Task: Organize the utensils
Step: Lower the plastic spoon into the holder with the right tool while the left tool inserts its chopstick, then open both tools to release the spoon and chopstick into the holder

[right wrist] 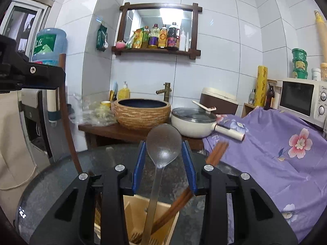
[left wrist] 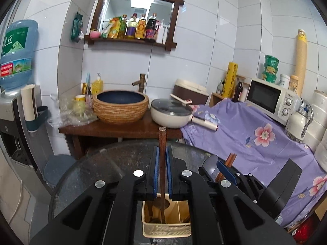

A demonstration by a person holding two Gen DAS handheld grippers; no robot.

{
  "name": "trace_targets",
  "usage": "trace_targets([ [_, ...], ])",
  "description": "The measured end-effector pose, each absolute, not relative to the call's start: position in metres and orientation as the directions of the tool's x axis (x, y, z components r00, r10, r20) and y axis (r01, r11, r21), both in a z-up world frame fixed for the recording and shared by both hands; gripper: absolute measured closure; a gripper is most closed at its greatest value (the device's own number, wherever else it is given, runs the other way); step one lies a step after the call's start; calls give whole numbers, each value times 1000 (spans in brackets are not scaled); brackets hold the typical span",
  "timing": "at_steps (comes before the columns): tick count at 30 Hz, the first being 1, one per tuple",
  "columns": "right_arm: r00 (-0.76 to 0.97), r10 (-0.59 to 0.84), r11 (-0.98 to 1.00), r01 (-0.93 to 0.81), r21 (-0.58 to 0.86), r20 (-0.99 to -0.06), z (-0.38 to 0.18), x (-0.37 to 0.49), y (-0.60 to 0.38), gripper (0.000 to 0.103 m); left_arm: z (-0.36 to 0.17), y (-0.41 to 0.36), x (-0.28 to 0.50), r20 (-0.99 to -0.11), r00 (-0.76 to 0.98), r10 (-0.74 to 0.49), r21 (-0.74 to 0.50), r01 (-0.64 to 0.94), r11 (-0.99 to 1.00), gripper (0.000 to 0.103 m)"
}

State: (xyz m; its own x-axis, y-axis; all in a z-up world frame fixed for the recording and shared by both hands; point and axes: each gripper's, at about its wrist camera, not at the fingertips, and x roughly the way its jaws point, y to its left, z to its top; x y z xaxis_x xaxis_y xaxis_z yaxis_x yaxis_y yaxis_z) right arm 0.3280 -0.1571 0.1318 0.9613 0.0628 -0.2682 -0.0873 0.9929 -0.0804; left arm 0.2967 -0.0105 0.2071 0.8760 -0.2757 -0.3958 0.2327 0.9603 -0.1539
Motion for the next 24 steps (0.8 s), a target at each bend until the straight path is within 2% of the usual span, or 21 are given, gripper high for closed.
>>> trace_targets([
  [13,926,126,985,-159,-64,-357,97,302,-156,65,145,-10,299,-505,812,-294,-166,243,956,97],
  [17,927,129,987,-156,-48,-353,95,292,-160,44,137,-8,297,-513,805,-297,-163,248,955,94],
  [18,928,133,987,-158,-43,-349,95,287,-162,44,137,-6,296,-514,804,-299,-167,248,954,91],
  [20,927,146,985,-169,-35,-346,96,276,-164,44,137,-3,290,-503,808,-305,-176,250,952,68],
  [23,912,166,983,-185,-16,-375,94,264,-167,44,138,2,274,-470,834,-287,-163,238,958,48],
  [24,905,171,982,-189,-8,-389,92,258,-169,44,137,5,268,-462,842,-280,-158,233,960,45],
])
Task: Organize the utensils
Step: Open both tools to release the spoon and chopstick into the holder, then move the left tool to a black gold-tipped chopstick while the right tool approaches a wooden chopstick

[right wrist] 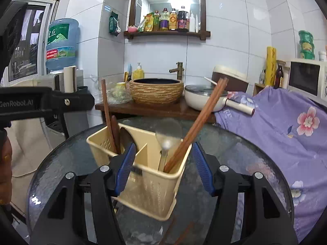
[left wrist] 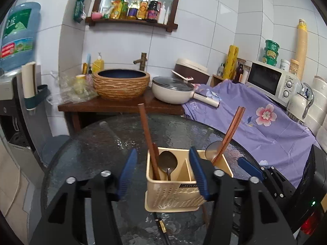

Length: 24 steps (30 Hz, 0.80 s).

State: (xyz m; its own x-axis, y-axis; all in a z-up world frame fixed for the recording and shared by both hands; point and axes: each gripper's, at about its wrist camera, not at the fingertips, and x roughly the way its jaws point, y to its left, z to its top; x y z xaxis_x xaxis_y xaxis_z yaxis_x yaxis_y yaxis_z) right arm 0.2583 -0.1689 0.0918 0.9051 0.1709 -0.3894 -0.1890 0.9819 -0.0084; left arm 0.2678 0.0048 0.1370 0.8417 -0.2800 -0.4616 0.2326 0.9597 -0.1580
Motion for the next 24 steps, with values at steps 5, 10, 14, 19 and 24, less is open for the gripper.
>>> trace_targets([
  [5,857,195,979,-196,46,-477,75,240,-177,42,121,19,248,-467,843,-265,-182,202,962,22],
  [10,802,207,977,-196,82,-560,52,223,-182,38,91,29,238,-528,809,-260,-209,173,962,15],
  [14,765,205,978,-184,98,-611,33,214,-184,38,70,30,229,-570,784,-247,-193,164,967,12],
  [19,722,203,979,-165,120,-661,15,208,-189,38,46,31,220,-614,747,-254,-209,157,965,11],
  [24,697,183,983,-136,123,-693,3,203,-196,38,28,36,213,-638,735,-229,-195,134,972,11],
])
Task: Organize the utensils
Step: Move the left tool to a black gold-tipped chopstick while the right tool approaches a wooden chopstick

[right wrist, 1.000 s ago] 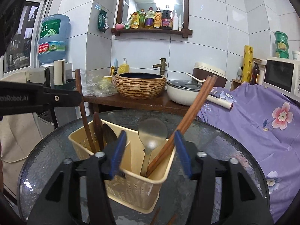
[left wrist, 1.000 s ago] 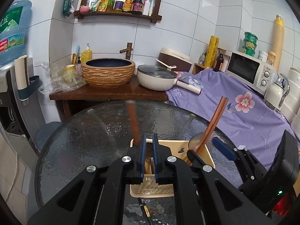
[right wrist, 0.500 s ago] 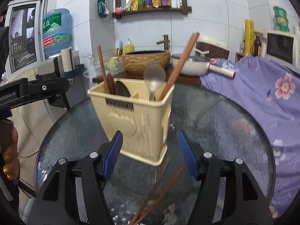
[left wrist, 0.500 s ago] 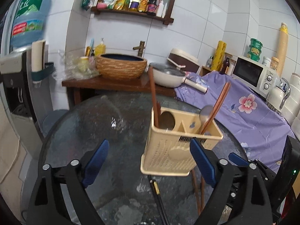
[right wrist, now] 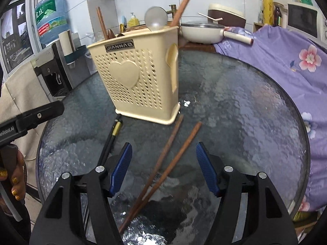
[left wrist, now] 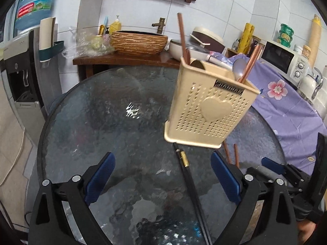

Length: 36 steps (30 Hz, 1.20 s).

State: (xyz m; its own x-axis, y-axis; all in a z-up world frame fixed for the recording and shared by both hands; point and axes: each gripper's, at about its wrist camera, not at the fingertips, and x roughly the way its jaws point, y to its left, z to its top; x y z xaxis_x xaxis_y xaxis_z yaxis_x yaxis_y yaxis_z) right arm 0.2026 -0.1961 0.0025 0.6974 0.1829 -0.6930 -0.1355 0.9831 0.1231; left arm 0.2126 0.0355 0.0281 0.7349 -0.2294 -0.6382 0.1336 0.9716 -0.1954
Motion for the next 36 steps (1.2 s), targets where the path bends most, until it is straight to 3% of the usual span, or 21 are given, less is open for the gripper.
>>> trace_targets([
  [6,661,163,987,-112,119,-732,-9,203,-203,38,10,32,210,-680,702,-209,-165,132,977,13],
  [11,634,147,989,-90,116,-759,-20,208,-204,40,0,22,210,-708,670,-221,-152,161,975,28],
  [20,603,146,988,-54,142,-784,-29,223,-212,56,-18,-2,215,-747,629,-217,-109,206,972,43],
  [36,590,123,992,-59,109,-798,-32,244,-202,59,-33,-21,229,-775,595,-210,-88,228,970,51],
])
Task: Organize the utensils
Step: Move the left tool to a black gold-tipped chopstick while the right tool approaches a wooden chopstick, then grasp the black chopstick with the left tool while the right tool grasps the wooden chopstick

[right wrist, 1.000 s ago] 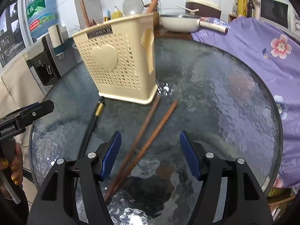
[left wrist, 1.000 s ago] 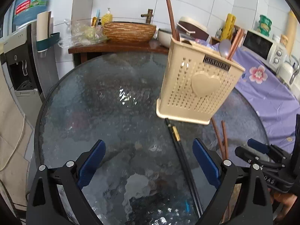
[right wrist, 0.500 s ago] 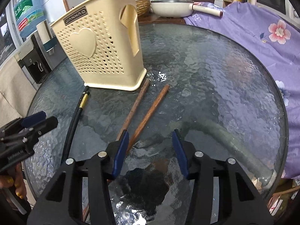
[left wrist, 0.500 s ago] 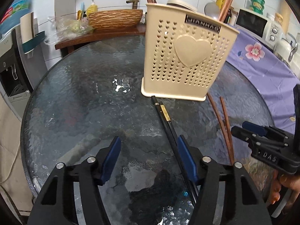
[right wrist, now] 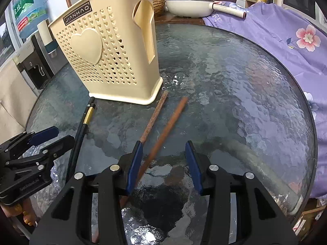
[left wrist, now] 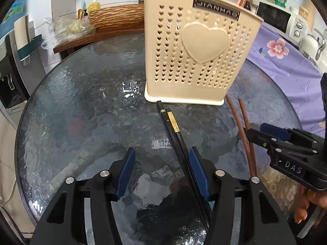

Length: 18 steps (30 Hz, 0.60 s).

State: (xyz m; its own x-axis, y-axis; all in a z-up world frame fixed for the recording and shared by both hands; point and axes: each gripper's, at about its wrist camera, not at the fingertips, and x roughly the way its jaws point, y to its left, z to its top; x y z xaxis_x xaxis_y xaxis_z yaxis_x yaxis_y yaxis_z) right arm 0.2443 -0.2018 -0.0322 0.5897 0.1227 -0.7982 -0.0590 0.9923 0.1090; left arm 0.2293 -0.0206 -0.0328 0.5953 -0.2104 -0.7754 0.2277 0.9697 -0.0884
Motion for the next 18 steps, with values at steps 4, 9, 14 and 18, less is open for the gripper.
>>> trace_targets([
  [4,591,103,995,-57,86,-800,-34,243,-203,59,-36,-16,229,-776,595,-208,-92,219,971,52],
  [9,589,89,996,-47,76,-803,-34,247,-206,59,-35,-14,230,-781,595,-189,-72,216,974,52],
  [14,584,76,997,-47,60,-809,-33,256,-203,66,-36,-23,243,-794,591,-144,-15,217,976,52],
  [18,571,75,997,-42,62,-817,-32,265,-200,74,-36,-29,257,-803,582,-129,3,221,975,53],
])
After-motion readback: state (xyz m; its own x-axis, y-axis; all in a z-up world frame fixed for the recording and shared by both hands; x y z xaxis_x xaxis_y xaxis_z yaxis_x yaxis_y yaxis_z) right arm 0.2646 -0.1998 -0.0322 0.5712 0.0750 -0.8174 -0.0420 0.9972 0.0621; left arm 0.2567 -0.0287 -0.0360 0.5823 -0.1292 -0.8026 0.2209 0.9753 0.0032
